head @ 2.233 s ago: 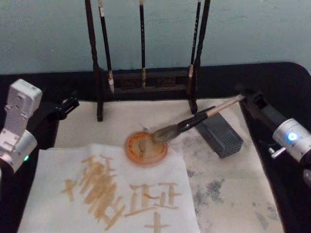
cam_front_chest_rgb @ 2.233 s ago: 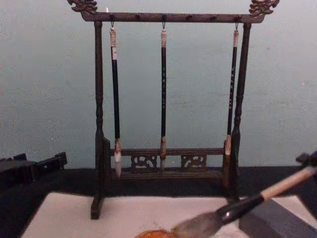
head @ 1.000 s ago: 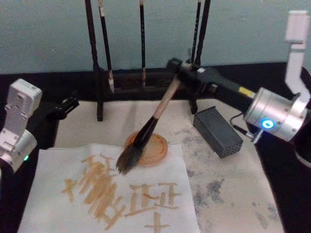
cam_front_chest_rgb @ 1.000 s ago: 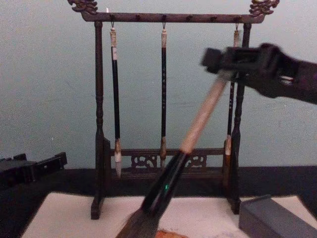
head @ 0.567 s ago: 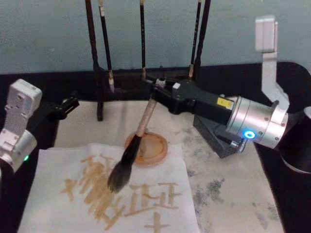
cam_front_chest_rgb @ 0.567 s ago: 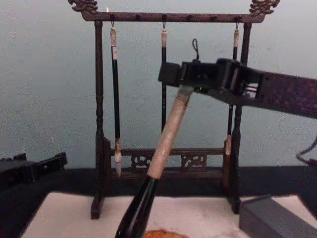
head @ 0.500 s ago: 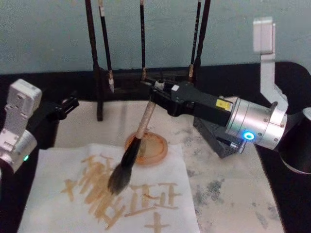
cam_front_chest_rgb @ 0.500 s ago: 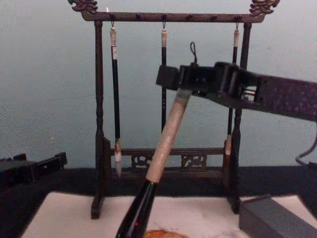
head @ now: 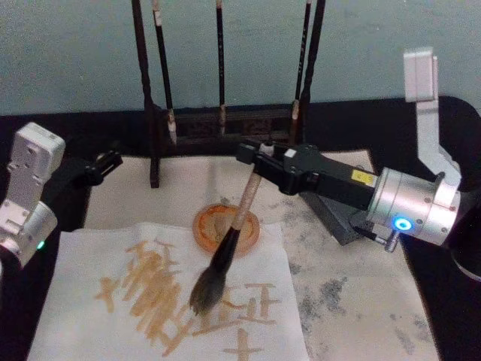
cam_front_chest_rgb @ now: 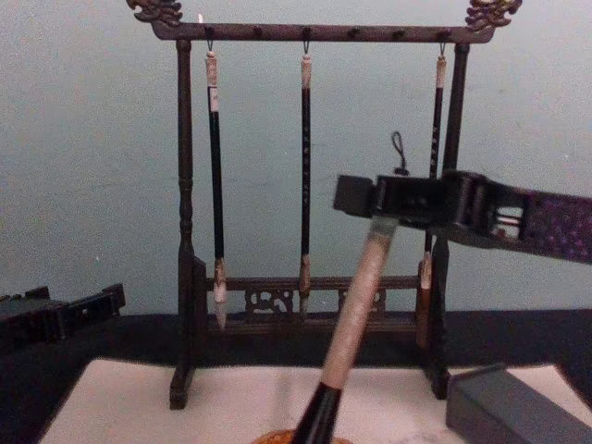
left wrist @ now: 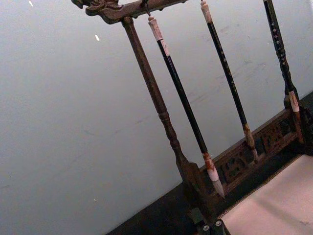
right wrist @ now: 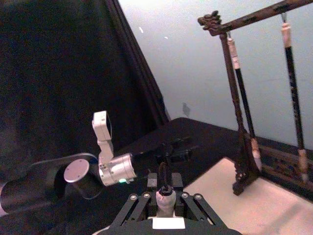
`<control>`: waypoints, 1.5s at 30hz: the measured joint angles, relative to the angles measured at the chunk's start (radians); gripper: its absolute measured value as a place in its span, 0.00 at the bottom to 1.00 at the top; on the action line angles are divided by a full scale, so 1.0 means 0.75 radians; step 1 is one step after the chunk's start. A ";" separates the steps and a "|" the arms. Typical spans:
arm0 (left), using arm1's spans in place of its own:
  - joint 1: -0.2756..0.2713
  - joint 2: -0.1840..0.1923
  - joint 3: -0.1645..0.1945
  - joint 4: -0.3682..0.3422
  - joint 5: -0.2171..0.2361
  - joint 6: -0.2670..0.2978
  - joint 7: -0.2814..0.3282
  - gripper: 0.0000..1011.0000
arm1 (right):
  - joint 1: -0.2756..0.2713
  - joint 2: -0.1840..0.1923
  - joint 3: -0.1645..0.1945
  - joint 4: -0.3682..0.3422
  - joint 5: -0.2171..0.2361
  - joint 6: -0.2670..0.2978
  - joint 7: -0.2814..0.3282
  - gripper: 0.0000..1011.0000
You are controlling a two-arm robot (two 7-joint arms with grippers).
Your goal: Pick up the brush from the inkstone, write on the paper, then place the brush back to its original position.
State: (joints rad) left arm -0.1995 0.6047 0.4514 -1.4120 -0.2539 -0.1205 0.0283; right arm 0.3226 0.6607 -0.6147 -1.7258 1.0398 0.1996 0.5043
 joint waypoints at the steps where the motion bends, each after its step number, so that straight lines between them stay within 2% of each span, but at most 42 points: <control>1: 0.000 0.000 0.000 0.000 0.000 0.000 0.000 0.99 | -0.008 0.010 0.005 -0.002 0.002 0.000 -0.002 0.18; 7: 0.000 0.000 0.000 0.000 0.000 0.000 0.000 0.99 | -0.025 0.039 0.013 -0.013 0.000 0.002 -0.008 0.18; 16: 0.000 0.000 0.000 0.000 0.000 0.000 0.000 0.99 | -0.046 0.082 0.020 -0.035 -0.052 0.011 -0.034 0.18; 24: 0.000 0.000 0.000 0.000 0.000 0.000 0.000 0.99 | -0.082 0.109 0.067 -0.054 -0.079 -0.008 -0.068 0.18; 32: 0.000 0.000 0.000 0.000 0.000 0.000 0.000 0.99 | -0.126 0.134 0.136 -0.079 -0.107 -0.038 -0.105 0.18; 36: 0.000 0.000 0.000 0.000 0.000 0.000 0.000 0.99 | -0.135 0.123 0.163 -0.085 -0.108 -0.053 -0.109 0.18; 41: 0.000 0.000 0.000 0.000 0.000 0.000 0.000 0.99 | -0.122 0.055 0.176 -0.074 -0.084 -0.082 -0.079 0.18; 45: 0.000 0.000 0.000 0.000 0.000 0.000 0.000 0.99 | -0.089 -0.008 0.159 -0.040 -0.064 -0.087 -0.051 0.18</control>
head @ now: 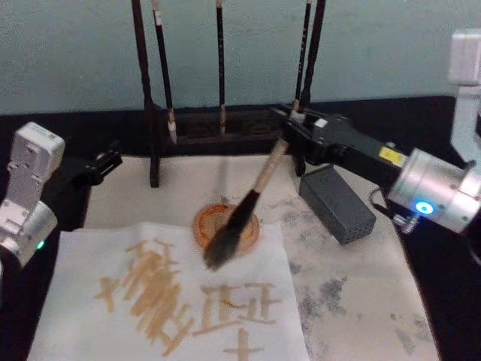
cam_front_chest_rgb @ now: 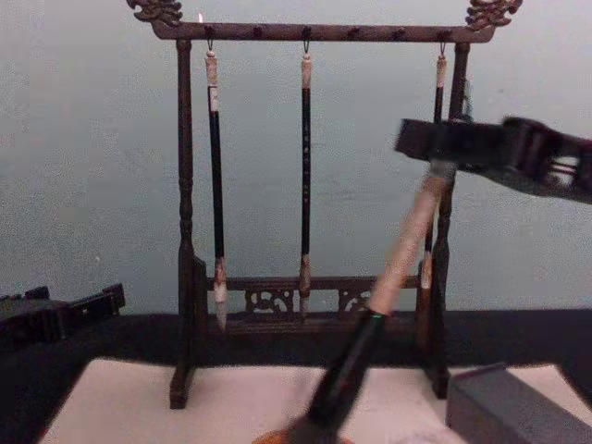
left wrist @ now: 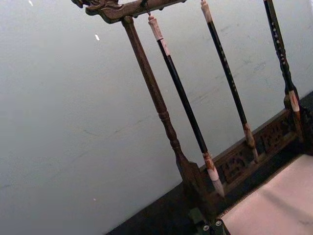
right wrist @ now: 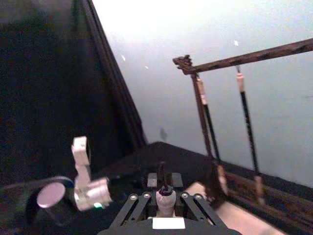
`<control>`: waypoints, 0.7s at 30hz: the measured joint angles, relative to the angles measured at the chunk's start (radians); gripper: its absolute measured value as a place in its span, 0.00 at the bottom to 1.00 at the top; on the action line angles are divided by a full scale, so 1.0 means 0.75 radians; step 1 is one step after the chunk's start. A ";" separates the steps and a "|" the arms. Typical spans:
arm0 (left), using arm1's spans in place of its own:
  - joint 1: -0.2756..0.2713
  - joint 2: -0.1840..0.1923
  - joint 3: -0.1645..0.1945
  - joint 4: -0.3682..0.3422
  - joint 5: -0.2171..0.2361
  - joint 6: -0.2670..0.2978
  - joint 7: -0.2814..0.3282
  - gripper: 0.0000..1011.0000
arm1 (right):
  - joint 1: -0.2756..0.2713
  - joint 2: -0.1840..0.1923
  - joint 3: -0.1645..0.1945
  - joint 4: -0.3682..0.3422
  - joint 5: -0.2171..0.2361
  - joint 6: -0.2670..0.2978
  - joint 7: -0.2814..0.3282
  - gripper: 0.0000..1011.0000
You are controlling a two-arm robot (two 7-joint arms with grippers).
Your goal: Pick up the brush from the inkstone, write on the paper, then place the brush back to its original position.
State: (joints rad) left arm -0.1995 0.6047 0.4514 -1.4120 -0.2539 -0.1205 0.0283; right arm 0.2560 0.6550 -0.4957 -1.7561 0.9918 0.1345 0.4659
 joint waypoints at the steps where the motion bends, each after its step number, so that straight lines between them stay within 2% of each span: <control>1: 0.000 0.000 0.000 0.000 0.000 0.000 0.000 0.99 | 0.013 -0.023 -0.010 0.016 0.007 -0.001 0.010 0.18; 7: 0.000 0.000 0.000 0.000 0.000 0.000 0.000 0.99 | 0.060 -0.112 -0.063 0.103 0.046 0.007 0.046 0.18; 10: 0.000 0.000 0.000 0.000 0.000 0.000 0.000 0.99 | 0.073 -0.133 -0.091 0.138 0.052 0.019 0.058 0.18; 15: 0.000 0.000 0.000 0.000 0.000 0.000 0.000 0.99 | 0.081 -0.137 -0.115 0.167 0.056 0.034 0.062 0.18; 21: 0.000 0.000 0.000 0.000 0.000 0.000 0.000 0.99 | 0.081 -0.118 -0.133 0.186 0.055 0.049 0.062 0.18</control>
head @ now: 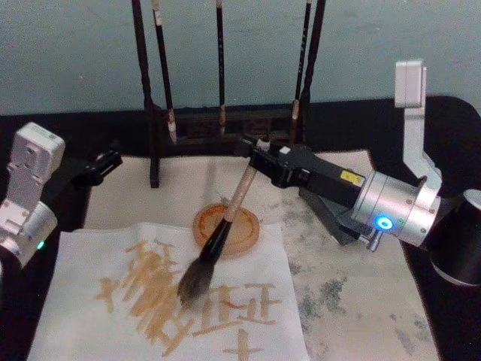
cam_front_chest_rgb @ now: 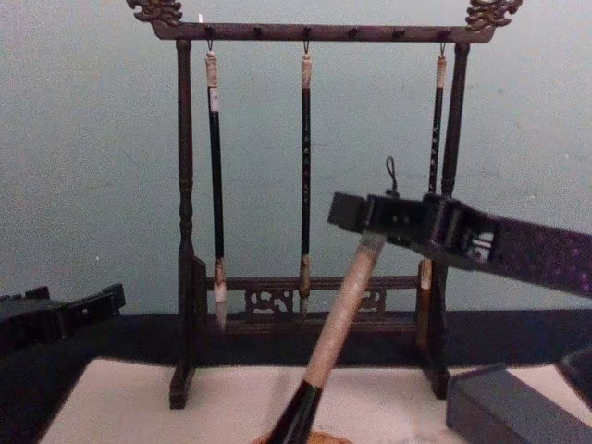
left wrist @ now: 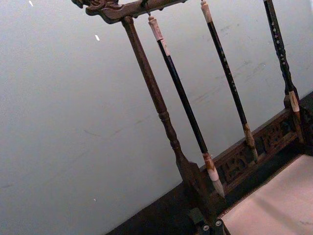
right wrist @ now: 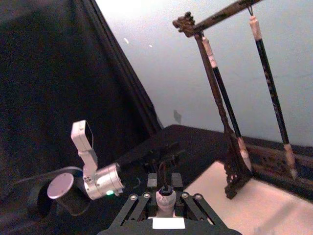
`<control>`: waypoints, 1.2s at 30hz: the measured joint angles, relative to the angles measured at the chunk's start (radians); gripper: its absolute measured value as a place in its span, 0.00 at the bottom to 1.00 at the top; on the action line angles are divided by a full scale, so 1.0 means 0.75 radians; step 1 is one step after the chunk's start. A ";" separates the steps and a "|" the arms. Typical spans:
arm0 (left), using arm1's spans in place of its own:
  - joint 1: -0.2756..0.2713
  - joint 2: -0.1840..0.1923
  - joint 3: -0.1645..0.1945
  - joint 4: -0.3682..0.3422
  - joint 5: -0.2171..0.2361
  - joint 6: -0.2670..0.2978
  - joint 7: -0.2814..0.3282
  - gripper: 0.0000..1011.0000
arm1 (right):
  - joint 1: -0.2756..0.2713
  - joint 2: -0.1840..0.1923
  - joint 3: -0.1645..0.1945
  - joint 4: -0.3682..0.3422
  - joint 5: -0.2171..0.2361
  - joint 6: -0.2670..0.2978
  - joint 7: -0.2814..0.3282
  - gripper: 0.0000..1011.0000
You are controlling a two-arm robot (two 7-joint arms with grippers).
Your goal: Pick up the brush from the inkstone, write on the paper, then place the brush back to its original position.
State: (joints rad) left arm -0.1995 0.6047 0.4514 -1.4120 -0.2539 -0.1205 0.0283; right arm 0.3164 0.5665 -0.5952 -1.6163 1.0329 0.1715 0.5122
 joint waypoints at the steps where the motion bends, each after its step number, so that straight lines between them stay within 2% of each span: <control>1: 0.000 0.000 0.000 0.000 0.000 0.000 0.000 0.99 | -0.001 0.002 -0.001 0.001 0.000 0.001 0.000 0.18; 10: 0.000 0.000 0.000 0.000 0.000 0.000 0.000 0.99 | -0.016 0.038 0.007 0.000 -0.018 0.002 -0.023 0.18; 15: 0.000 0.000 0.000 0.000 0.000 0.000 0.000 0.99 | -0.031 0.076 0.024 -0.022 -0.041 0.001 -0.045 0.18; 21: 0.000 0.000 0.000 0.000 0.000 0.000 0.000 0.99 | -0.055 0.123 0.058 -0.054 -0.069 -0.001 -0.073 0.18; 24: 0.000 0.000 0.000 0.000 0.000 0.000 0.000 0.99 | -0.081 0.145 0.097 -0.083 -0.076 -0.020 -0.096 0.18; 31: 0.000 0.000 0.000 0.000 0.000 0.000 0.000 0.99 | -0.108 0.147 0.164 -0.144 -0.092 -0.065 -0.133 0.18; 36: 0.000 0.000 0.000 0.000 0.000 0.000 0.000 0.99 | -0.107 0.113 0.174 -0.159 -0.095 -0.073 -0.137 0.18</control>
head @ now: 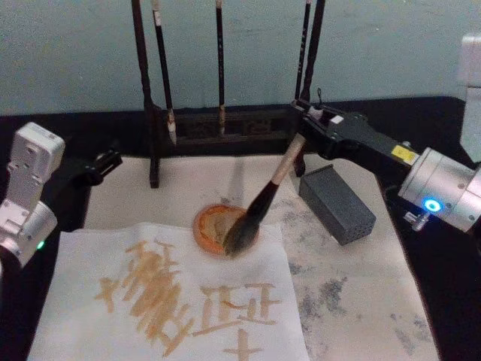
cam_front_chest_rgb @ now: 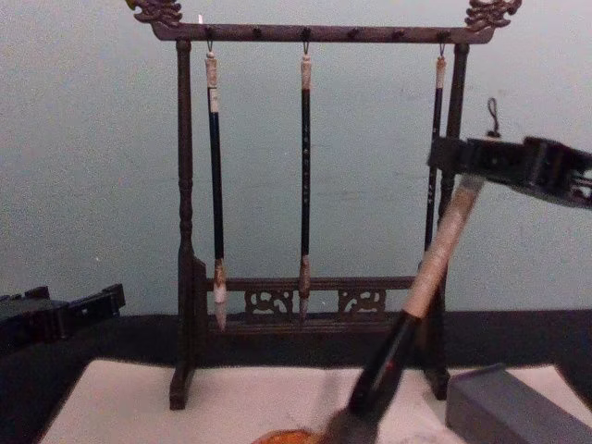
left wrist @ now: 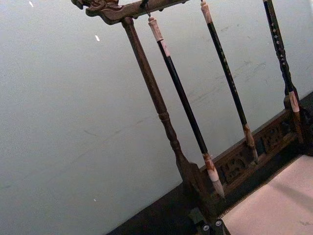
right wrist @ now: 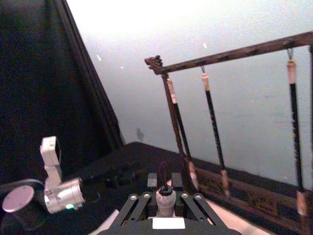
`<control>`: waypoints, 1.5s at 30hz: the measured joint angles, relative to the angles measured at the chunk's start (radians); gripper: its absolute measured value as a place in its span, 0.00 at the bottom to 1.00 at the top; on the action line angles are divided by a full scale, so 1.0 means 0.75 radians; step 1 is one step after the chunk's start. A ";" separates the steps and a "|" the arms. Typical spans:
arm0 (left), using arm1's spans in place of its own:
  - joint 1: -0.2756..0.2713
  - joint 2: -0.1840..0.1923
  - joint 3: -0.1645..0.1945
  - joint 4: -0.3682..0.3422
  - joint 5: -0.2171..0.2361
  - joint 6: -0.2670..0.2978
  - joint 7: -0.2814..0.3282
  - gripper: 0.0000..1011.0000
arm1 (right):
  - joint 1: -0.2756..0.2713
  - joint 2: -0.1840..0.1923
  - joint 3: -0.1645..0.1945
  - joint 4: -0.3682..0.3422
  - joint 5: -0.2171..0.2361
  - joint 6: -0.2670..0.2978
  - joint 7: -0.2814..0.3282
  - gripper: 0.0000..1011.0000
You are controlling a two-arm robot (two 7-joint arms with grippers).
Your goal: Pick up the brush from the inkstone, write on the paper, then place the brush back to its original position.
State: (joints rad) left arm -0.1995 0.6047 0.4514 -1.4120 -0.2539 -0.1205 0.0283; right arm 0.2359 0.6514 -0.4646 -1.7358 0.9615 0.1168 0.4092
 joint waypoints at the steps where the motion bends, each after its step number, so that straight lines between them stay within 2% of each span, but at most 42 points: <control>1: 0.000 0.000 0.000 0.000 0.000 0.000 0.000 0.99 | 0.002 -0.007 -0.001 0.000 0.000 0.000 0.001 0.18; 8: 0.000 0.000 0.000 0.000 0.000 0.000 0.000 0.99 | 0.027 -0.075 -0.034 0.012 -0.002 0.002 0.024 0.18; 14: 0.000 0.000 0.000 0.000 0.000 0.000 0.000 0.99 | 0.066 -0.140 -0.089 0.051 0.011 0.029 0.046 0.18; 23: 0.000 0.000 0.000 0.000 0.000 0.000 0.000 0.99 | 0.102 -0.174 -0.165 0.105 0.011 0.080 0.070 0.18; 31: 0.000 0.000 0.000 0.000 0.000 0.000 0.000 0.99 | 0.114 -0.159 -0.207 0.128 -0.018 0.108 0.071 0.18; 40: 0.000 0.000 0.000 0.000 0.000 0.000 0.000 0.99 | 0.099 -0.117 -0.191 0.109 -0.040 0.121 0.030 0.18; 45: 0.000 0.000 0.000 0.000 0.000 0.000 0.000 0.99 | 0.083 -0.079 -0.178 0.077 -0.078 0.130 0.001 0.18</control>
State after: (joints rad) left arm -0.1996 0.6047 0.4514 -1.4120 -0.2539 -0.1205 0.0283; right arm 0.2984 0.5923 -0.5983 -1.6781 0.9030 0.2143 0.4099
